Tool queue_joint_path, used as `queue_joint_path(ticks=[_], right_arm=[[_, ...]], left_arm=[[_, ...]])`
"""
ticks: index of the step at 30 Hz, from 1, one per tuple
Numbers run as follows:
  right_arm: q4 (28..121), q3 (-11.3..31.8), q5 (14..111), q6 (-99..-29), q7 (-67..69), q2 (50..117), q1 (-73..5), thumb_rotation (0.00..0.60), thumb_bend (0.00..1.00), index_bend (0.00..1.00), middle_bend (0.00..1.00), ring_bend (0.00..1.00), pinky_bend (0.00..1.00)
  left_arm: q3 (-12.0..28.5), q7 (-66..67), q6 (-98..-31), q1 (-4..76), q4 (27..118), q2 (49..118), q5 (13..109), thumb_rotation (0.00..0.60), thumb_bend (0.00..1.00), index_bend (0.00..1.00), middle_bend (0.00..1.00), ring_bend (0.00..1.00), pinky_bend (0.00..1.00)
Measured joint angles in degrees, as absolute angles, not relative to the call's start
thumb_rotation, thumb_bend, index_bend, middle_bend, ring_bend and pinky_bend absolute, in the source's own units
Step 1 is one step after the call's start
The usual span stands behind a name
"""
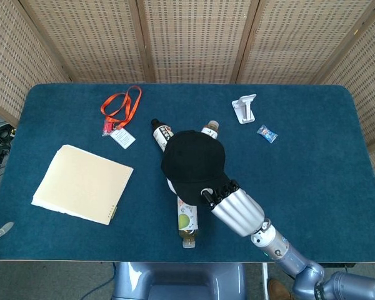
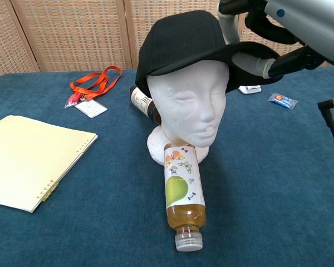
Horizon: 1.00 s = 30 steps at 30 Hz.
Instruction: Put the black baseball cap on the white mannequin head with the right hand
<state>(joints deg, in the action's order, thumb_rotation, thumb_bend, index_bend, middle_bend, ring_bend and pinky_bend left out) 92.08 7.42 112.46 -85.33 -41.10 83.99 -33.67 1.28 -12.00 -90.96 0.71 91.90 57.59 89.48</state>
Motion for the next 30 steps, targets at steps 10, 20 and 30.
queue_joint_path(ticks=[10,20,30], right_arm=[[92.32,7.79,113.18,-84.94,-41.03,84.21,-33.41,0.600,0.22,0.49,1.00,1.00,1.00],[93.54,7.59,114.67,-85.01,-41.03,83.26,-32.80,0.600,0.00,0.10,1.00,1.00,1.00],[95.44,6.32,117.04,-88.21,-39.42,78.32,-30.43,0.600,0.00,0.00,1.00,1.00,1.00]], left_arm=[[1.25,-12.14,-90.99,0.70,91.91,57.53,89.55,0.600,0.00,0.00,0.00,0.00,0.00],[1.14,-12.27,-91.13,0.64,91.83,57.51,89.83,0.600,0.00,0.00,0.00,0.00,0.00],[1.10,-12.09,-91.24,0.60,91.84,57.55,89.96,0.600,0.00,0.00,0.00,0.00,0.00]])
